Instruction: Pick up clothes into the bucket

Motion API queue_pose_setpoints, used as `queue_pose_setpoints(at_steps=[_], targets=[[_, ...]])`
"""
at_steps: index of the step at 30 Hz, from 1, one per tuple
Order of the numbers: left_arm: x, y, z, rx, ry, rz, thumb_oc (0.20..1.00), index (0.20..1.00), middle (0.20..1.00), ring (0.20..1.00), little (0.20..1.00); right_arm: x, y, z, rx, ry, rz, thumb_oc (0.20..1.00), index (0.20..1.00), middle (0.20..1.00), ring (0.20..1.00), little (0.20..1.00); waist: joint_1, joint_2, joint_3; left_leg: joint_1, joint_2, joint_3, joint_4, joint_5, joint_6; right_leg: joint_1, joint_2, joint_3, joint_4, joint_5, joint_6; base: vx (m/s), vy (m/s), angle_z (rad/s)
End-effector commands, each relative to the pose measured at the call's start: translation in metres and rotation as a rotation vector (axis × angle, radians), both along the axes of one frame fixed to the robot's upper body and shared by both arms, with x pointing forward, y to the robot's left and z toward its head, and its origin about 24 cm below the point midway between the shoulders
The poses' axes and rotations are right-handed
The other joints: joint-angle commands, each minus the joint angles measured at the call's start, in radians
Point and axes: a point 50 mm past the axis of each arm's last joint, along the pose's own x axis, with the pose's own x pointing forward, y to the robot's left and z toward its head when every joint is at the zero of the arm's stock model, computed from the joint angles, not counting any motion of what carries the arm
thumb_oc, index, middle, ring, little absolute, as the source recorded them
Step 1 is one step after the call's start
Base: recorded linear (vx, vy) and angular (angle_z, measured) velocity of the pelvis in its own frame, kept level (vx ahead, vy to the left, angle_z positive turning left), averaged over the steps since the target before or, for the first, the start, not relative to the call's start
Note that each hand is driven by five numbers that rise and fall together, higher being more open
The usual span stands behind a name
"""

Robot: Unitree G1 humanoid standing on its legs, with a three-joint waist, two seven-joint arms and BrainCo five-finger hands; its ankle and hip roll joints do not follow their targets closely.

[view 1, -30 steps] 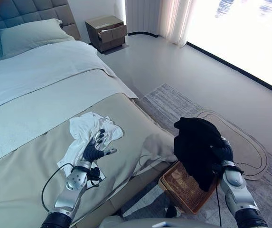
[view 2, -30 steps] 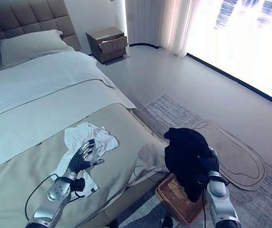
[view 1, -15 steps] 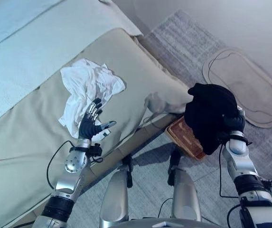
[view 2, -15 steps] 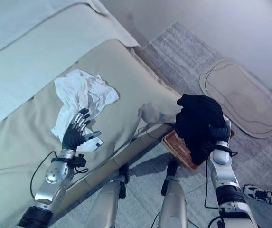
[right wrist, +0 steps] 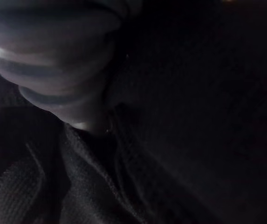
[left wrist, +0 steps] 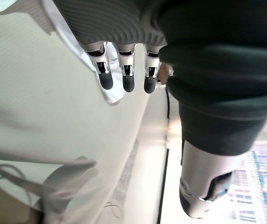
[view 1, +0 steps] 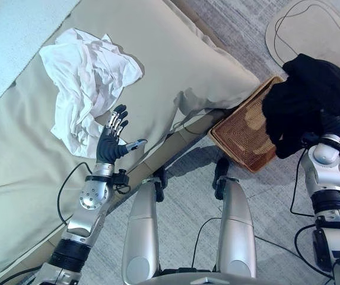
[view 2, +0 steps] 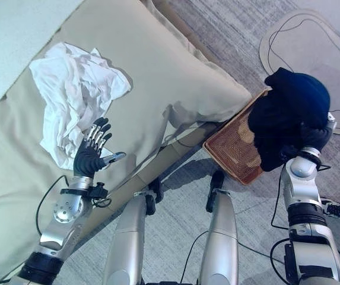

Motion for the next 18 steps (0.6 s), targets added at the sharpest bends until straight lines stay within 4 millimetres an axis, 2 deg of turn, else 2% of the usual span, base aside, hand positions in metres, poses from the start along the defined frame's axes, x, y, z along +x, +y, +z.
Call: queue_pose_setpoints(at_steps=[1, 3, 4, 7, 18], targets=[[-0.012, -0.009, 0.018, -0.063, -0.116, -0.053, 1.0, 1.0, 1.0, 1.0, 1.0, -0.011, -0.025, 0.035, -0.038, -0.141, -0.099, 0.2, 0.2, 0.2, 0.2, 0.2, -0.024, 0.027, -0.083, -0.032, 0.014, -0.035, 0.059, -0.066, -0.013, 0.009, -0.043, 0.036, -0.02, 0.031, 0.066, -0.01, 0.013, -0.04], [-0.011, -0.011, 0.021, -0.07, -0.127, -0.058, 1.0, 1.0, 1.0, 1.0, 1.0, -0.012, -0.03, 0.038, -0.013, -0.156, -0.122, 0.2, 0.2, 0.2, 0.2, 0.2, -0.029, 0.033, -0.081, -0.054, 0.01, -0.032, 0.074, -0.073, -0.01, -0.018, -0.042, 0.049, -0.008, 0.028, 0.063, 0.03, 0.028, -0.05], [-0.011, -0.012, 0.022, -0.074, -0.129, -0.062, 1.0, 1.0, 1.0, 1.0, 1.0, -0.011, -0.032, 0.039, -0.001, -0.158, -0.131, 0.2, 0.2, 0.2, 0.2, 0.2, -0.027, 0.037, -0.084, -0.054, 0.012, -0.034, 0.087, -0.105, -0.017, -0.026, -0.036, 0.059, 0.012, -0.003, 0.07, 0.07, 0.046, -0.04], [-0.009, -0.017, 0.025, -0.075, -0.139, -0.082, 1.0, 1.0, 1.0, 1.0, 1.0, -0.006, -0.035, 0.04, 0.001, -0.118, -0.134, 0.2, 0.2, 0.2, 0.2, 0.2, -0.025, 0.045, -0.075, -0.09, 0.014, -0.024, 0.12, -0.118, -0.013, -0.074, -0.029, 0.08, 0.041, -0.008, 0.066, 0.01, 0.038, -0.04], [-0.005, -0.025, 0.047, -0.117, -0.234, -0.093, 1.0, 1.0, 1.0, 1.0, 1.0, 0.025, -0.009, 0.035, 0.022, -0.025, -0.032, 0.2, 0.2, 0.2, 0.2, 0.2, -0.023, 0.072, -0.047, -0.27, 0.013, -0.021, 0.288, -0.171, 0.004, -0.263, -0.01, 0.134, 0.193, -0.047, 0.049, 0.0, 0.0, -0.03]])
